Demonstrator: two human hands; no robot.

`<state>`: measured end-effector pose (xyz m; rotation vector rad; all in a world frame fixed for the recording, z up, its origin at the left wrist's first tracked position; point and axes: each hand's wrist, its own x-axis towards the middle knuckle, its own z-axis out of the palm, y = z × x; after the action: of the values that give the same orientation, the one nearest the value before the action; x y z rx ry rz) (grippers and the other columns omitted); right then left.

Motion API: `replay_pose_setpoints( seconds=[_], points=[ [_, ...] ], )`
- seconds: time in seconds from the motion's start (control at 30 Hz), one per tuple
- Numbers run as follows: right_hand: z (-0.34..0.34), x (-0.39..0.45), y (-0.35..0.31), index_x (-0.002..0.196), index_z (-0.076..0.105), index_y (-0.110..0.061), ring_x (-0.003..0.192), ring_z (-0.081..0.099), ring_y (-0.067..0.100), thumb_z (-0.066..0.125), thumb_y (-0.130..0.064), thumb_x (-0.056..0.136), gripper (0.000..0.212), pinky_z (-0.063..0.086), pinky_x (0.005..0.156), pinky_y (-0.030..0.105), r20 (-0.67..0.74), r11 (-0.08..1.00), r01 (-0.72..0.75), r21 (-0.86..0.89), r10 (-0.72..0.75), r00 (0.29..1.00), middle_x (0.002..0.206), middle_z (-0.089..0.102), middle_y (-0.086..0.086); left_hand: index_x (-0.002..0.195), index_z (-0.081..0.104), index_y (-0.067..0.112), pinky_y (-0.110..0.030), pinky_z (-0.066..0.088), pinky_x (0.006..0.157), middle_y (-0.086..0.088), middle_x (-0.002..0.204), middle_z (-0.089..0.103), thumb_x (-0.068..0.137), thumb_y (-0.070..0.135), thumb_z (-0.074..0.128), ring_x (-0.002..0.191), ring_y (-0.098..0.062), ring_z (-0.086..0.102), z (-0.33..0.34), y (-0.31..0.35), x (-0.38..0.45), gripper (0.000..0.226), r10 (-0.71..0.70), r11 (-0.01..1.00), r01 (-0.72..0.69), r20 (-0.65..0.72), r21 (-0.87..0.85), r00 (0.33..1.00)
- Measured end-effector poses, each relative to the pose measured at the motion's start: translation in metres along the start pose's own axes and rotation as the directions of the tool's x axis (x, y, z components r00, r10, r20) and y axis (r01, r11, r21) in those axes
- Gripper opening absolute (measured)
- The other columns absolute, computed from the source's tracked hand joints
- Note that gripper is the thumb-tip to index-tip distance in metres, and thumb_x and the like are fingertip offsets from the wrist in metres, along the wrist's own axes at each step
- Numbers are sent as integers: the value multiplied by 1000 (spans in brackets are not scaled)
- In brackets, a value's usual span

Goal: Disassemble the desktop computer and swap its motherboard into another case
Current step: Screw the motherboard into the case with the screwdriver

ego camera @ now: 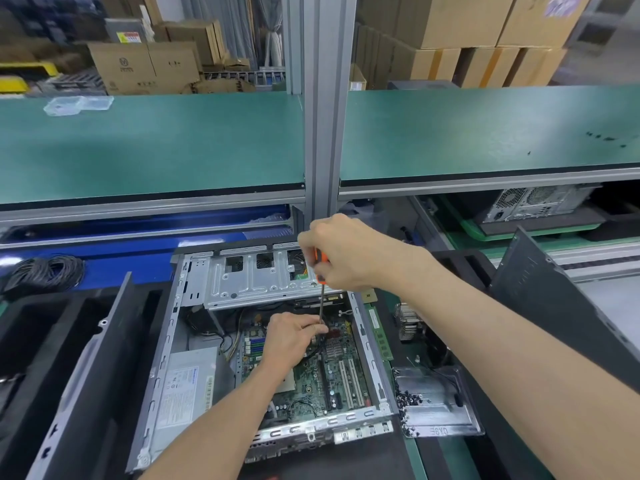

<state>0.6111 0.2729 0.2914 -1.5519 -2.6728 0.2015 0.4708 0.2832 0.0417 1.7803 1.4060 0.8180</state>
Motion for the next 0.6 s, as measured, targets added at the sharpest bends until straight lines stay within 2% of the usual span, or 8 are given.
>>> replay_pose_setpoints(
  seconds=[0.07,0.13,0.23,0.3,0.4,0.47,0.53,0.6],
  points=[
    [-5,-5,3,70,67,-15,76,57,15,57,6,72,22,42,59,27,30,993,61,101,-64,997,85,62,-2,82,82,25,-2,42,84,9,96,76,78,23,82,79,27,56,-1,-1,-1,5,18,1000,-18,12,1,1000],
    [-6,-8,3,74,71,-16,77,59,15,59,4,70,23,46,60,28,45,984,89,152,-97,994,86,62,-2,81,82,26,-9,46,88,9,95,77,78,23,82,78,25,58,-1,-1,-2,4,31,999,-32,24,12,999],
    [-1,-7,4,102,64,-20,79,51,20,64,-40,86,26,39,61,34,-51,1000,-19,-12,19,999,84,48,-5,83,82,24,-11,47,89,8,94,77,79,24,82,77,23,59,0,1,-1,4,42,999,-42,11,33,999],
    [1,-5,2,85,49,-17,71,42,26,43,-65,95,50,31,58,34,-146,955,-150,-257,115,983,70,34,-2,86,82,23,-10,46,91,8,95,76,80,25,81,77,25,57,2,2,0,7,41,998,-42,9,39,999],
    [2,-1,0,74,34,-15,73,41,29,46,-43,103,42,37,62,38,-115,965,-164,-203,143,983,72,37,3,87,82,24,-13,48,91,9,96,76,80,26,81,81,19,61,4,2,0,8,38,998,-39,14,45,999],
    [0,1,3,75,46,-14,81,50,30,53,-26,98,26,44,70,38,-23,991,-85,-104,83,996,83,55,9,87,82,24,-6,45,89,8,96,76,80,27,81,85,13,65,3,2,0,8,43,998,-44,21,54,999],
    [-7,-2,5,78,62,-17,81,53,19,59,-10,86,11,42,70,30,52,999,4,-33,-3,999,91,63,2,86,82,24,-1,41,83,8,96,76,79,27,81,82,17,62,3,1,-1,8,41,997,-42,23,60,999],
    [-14,-6,7,78,68,-21,74,52,6,57,5,75,29,39,65,20,112,988,43,147,-60,992,92,62,-4,84,82,24,-2,43,78,7,95,77,79,25,82,77,22,60,2,0,-1,5,32,998,-33,24,52,999]
  ],
)
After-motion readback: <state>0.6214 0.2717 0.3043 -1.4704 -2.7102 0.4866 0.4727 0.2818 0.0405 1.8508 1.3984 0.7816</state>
